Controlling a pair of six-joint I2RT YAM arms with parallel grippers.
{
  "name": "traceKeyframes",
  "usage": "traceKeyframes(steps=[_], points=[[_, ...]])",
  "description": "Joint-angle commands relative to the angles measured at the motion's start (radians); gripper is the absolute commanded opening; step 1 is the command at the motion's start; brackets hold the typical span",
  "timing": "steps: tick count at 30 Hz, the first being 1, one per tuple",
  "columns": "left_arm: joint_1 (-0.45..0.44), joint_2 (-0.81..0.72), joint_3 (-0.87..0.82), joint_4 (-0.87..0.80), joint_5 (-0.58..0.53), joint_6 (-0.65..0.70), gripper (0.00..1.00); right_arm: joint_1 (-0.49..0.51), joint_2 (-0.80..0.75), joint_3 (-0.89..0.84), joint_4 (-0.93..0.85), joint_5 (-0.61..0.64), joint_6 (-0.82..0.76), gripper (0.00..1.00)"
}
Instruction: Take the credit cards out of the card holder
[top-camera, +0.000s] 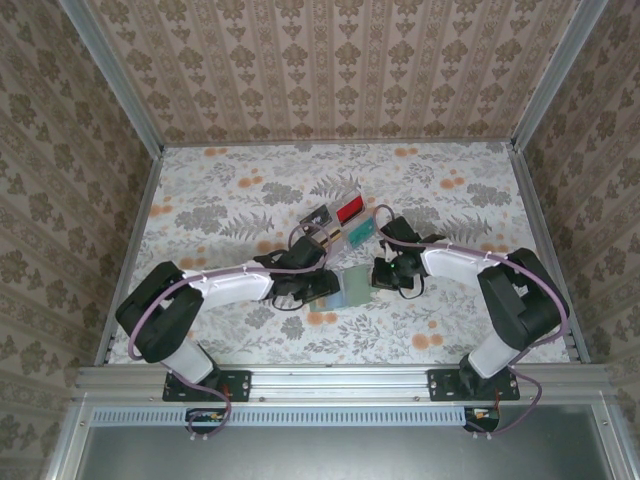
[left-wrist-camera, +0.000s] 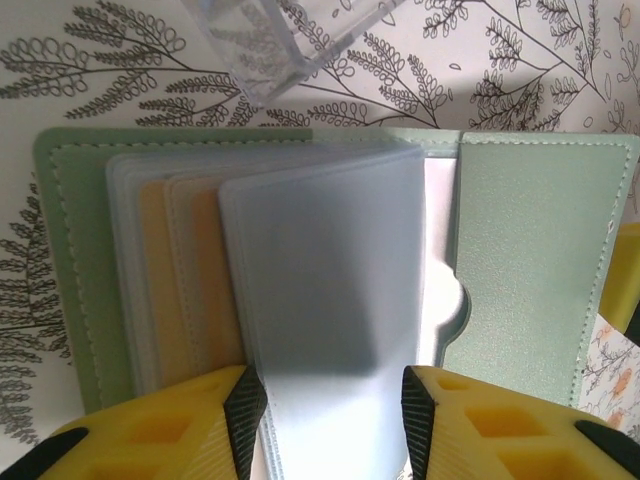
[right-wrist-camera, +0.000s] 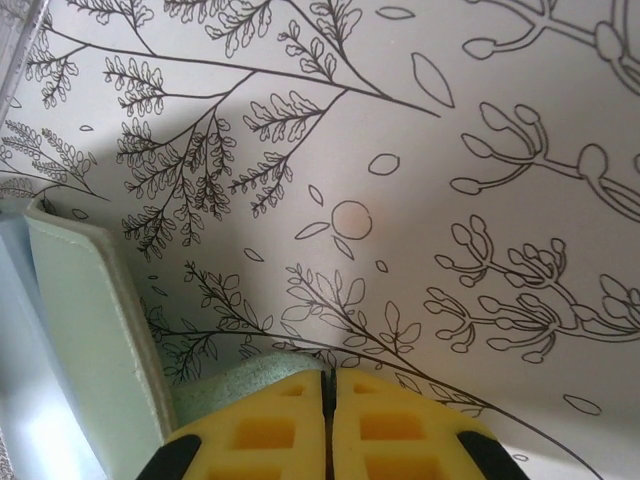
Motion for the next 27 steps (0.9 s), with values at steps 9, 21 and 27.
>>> traceKeyframes(steps=[9, 21, 27], points=[[-0.009, 0.012, 0.003, -0.030, -0.013, 0.003, 0.36, 0.008, -0.123, 0.078, -0.204, 0.194, -0.018, 0.42], [-0.009, 0.017, -0.002, -0.005, -0.013, 0.000, 0.31, 0.108, -0.210, 0.138, -0.207, 0.105, -0.067, 0.58], [-0.004, 0.010, -0.018, 0.006, -0.011, -0.011, 0.26, 0.145, -0.052, 0.135, -0.092, -0.145, -0.030, 0.52]])
